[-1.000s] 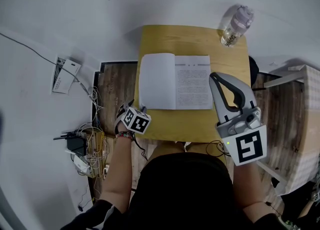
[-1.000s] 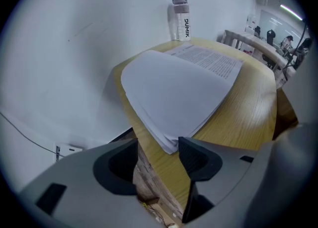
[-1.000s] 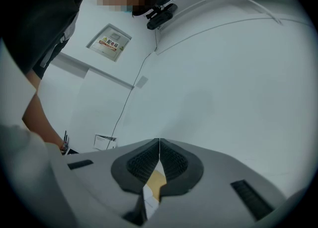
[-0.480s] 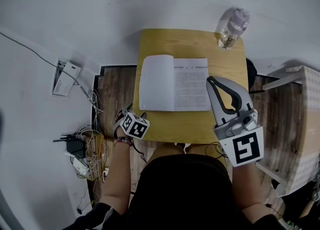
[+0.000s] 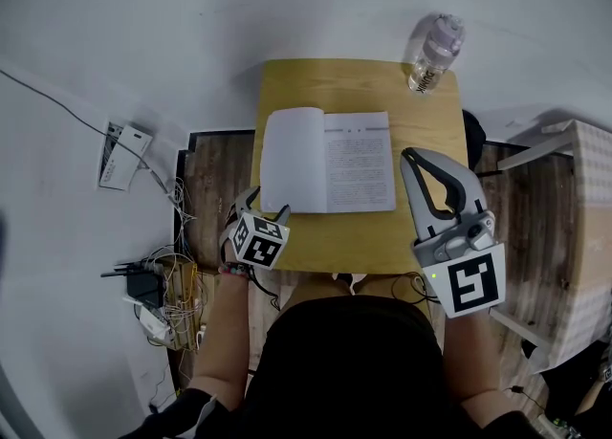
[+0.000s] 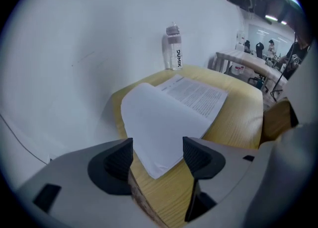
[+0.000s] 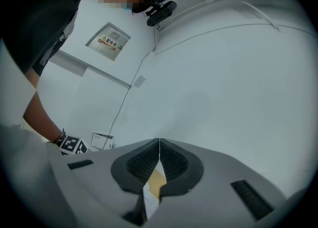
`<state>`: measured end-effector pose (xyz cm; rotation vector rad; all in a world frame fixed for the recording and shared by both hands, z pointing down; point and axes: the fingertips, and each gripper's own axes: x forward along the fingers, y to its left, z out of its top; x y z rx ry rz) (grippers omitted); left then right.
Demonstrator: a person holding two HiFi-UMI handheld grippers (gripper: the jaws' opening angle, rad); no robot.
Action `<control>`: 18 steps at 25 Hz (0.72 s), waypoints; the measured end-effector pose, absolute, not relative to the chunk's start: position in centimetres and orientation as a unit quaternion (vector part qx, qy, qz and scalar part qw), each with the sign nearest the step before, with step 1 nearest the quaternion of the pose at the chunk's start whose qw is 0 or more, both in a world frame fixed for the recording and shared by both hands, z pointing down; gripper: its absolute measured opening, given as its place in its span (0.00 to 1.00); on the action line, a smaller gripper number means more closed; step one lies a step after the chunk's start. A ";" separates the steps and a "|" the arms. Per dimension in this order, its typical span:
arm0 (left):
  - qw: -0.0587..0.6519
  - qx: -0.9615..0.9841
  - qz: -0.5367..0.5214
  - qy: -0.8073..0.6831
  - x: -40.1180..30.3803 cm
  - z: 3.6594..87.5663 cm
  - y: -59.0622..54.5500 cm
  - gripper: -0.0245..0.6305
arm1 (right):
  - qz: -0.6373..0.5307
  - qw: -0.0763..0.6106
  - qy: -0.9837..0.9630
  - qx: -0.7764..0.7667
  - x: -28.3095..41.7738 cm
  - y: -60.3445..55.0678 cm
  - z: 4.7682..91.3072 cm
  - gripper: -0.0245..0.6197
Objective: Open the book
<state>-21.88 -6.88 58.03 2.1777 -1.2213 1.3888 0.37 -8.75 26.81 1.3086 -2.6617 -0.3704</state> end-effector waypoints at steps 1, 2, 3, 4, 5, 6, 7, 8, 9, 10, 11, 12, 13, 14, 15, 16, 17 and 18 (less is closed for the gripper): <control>0.140 0.762 0.471 -0.422 -21.2 57.3 -7.2 0.51 | -0.124 0.075 -0.887 0.438 0.5 -8.7 26.8 0.08; 0.135 0.769 0.462 -0.421 -20.5 56.4 -7.5 0.51 | -0.124 0.075 -0.887 0.438 0.6 -8.6 26.8 0.08; 0.128 0.777 0.452 -0.419 -19.8 55.5 -7.8 0.51 | -0.125 0.074 -0.887 0.439 0.7 -8.6 26.7 0.08; 0.121 0.784 0.443 -0.418 -19.1 54.6 -8.1 0.51 | -0.127 0.075 -0.886 0.440 0.8 -8.6 26.7 0.08; 0.114 0.791 0.433 -0.417 -18.3 53.7 -8.4 0.51 | -0.129 0.075 -0.885 0.441 0.9 -8.6 26.6 0.08; 0.107 0.798 0.421 -0.417 -17.7 52.8 -8.7 0.51 | -0.131 0.074 -0.884 0.443 0.9 -8.7 26.5 0.08; 0.100 0.805 0.411 -0.417 -17.0 51.9 -8.9 0.51 | -0.133 0.073 -0.883 0.445 0.9 -8.7 26.4 0.08; 0.091 0.810 0.402 -0.416 -16.4 50.9 -9.1 0.51 | -0.134 0.072 -0.882 0.447 1.0 -8.7 26.2 0.08; 0.081 0.815 0.395 -0.416 -15.9 50.0 -9.3 0.51 | -0.135 0.070 -0.881 0.448 1.0 -8.7 26.1 0.08; 0.069 0.819 0.390 -0.415 -15.3 49.1 -9.4 0.51 | -0.136 0.070 -0.880 0.449 1.1 -8.8 26.0 0.08; 0.059 0.823 0.384 -0.414 -14.8 48.2 -9.6 0.51 | -0.137 0.069 -0.880 0.450 1.1 -8.8 25.9 0.08; 0.052 0.828 0.375 -0.413 -14.3 47.3 -9.7 0.51 | -0.137 0.070 -0.880 0.450 1.1 -8.8 25.9 0.08; 0.048 0.834 0.364 -0.412 -13.8 46.4 -9.8 0.51 | -0.137 0.070 -0.879 0.451 1.2 -8.8 25.8 0.08; 0.045 0.840 0.352 -0.411 -13.3 45.4 -9.9 0.51 | -0.138 0.069 -0.879 0.451 1.2 -8.8 25.8 0.08; 0.040 0.846 0.341 -0.409 -12.8 44.5 -9.9 0.51 | -0.139 0.069 -0.879 0.452 1.2 -8.7 25.7 0.08; 0.032 0.850 0.333 -0.407 -12.3 43.5 -10.0 0.51 | -0.140 0.070 -0.878 0.452 1.2 -8.7 25.6 0.08; 0.022 0.854 0.326 -0.405 -11.9 42.6 -10.1 0.51 | -0.140 0.070 -0.878 0.452 1.3 -8.7 25.6 0.08; 0.011 0.858 0.318 -0.403 -11.3 41.7 -10.1 0.51 | -0.141 0.071 -0.877 0.453 1.3 -8.7 25.5 0.08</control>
